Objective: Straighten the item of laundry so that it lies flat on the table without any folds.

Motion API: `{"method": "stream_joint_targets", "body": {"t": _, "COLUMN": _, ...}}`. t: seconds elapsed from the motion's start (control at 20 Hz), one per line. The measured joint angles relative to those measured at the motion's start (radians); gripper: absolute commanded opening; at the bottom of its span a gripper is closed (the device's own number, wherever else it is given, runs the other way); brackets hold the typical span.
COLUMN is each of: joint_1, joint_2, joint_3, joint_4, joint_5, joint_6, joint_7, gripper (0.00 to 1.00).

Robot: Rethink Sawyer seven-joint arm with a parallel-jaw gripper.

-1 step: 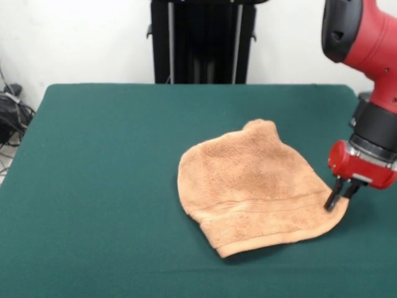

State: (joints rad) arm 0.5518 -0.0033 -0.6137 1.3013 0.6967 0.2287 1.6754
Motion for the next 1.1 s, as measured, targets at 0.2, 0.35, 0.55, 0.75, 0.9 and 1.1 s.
{"method": "stream_joint_targets", "body": {"t": 0.2, "joint_1": -0.005, "joint_2": 0.005, "joint_3": 0.0, "joint_4": 0.0, "joint_5": 0.0, "joint_6": -0.026, "joint_7": 0.0, "gripper": 0.0}}
{"method": "stream_joint_targets", "body": {"t": 0.35, "joint_1": -0.005, "joint_2": 0.007, "joint_3": 0.0, "joint_4": -0.001, "joint_5": 0.003, "joint_6": -0.027, "joint_7": 0.0, "gripper": 0.0}}
{"method": "stream_joint_targets", "body": {"t": 0.55, "joint_1": -0.002, "joint_2": 0.007, "joint_3": 0.0, "joint_4": 0.0, "joint_5": 0.015, "joint_6": -0.026, "joint_7": 0.0, "gripper": 0.0}}
{"method": "stream_joint_targets", "body": {"t": 0.75, "joint_1": 0.014, "joint_2": -0.01, "joint_3": -0.006, "joint_4": 0.014, "joint_5": 0.024, "joint_6": 0.004, "joint_7": 0.009, "gripper": 0.0}}
{"method": "stream_joint_targets", "body": {"t": 0.9, "joint_1": 0.052, "joint_2": -0.041, "joint_3": -0.038, "joint_4": 0.03, "joint_5": 0.025, "joint_6": 0.093, "joint_7": 0.031, "gripper": 0.0}}
{"method": "stream_joint_targets", "body": {"t": 1.1, "joint_1": 0.117, "joint_2": -0.089, "joint_3": -0.094, "joint_4": 0.048, "joint_5": 0.024, "joint_6": 0.255, "joint_7": 0.09, "gripper": 0.0}}
